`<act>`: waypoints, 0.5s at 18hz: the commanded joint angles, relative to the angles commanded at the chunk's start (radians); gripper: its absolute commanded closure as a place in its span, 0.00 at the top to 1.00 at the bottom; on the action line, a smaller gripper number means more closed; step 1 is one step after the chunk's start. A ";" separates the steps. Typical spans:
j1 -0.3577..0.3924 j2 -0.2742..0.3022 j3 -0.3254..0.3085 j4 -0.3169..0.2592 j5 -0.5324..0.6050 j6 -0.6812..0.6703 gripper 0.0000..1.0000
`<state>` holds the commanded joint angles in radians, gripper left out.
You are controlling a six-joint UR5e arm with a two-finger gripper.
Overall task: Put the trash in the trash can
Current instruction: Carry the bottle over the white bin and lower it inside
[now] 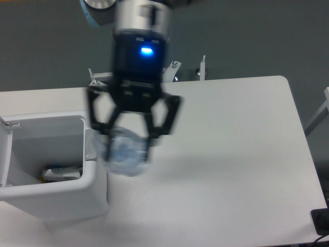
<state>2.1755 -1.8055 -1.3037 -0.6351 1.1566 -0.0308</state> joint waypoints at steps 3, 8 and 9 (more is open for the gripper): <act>-0.051 -0.002 -0.034 -0.002 0.000 0.022 0.55; -0.092 -0.005 -0.086 -0.003 -0.002 0.017 0.57; -0.092 -0.005 -0.088 -0.003 -0.003 0.014 0.62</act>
<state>2.0831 -1.8101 -1.3913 -0.6381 1.1536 -0.0168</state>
